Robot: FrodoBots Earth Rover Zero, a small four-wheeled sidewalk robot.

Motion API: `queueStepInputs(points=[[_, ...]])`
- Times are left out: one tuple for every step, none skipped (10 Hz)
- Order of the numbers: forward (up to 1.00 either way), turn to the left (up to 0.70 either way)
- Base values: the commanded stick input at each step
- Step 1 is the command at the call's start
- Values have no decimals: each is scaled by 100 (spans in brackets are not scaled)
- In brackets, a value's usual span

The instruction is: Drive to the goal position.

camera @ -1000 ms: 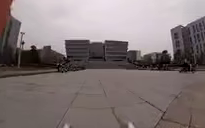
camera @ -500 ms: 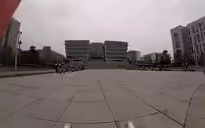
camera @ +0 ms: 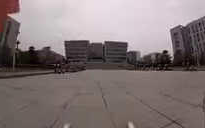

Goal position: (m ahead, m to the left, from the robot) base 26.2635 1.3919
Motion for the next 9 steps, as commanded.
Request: queueStepInputs(points=[[70,14],[70,14],[70,14],[70,8],[70,3],[70,0],[70,0],[70,1],[70,1]])
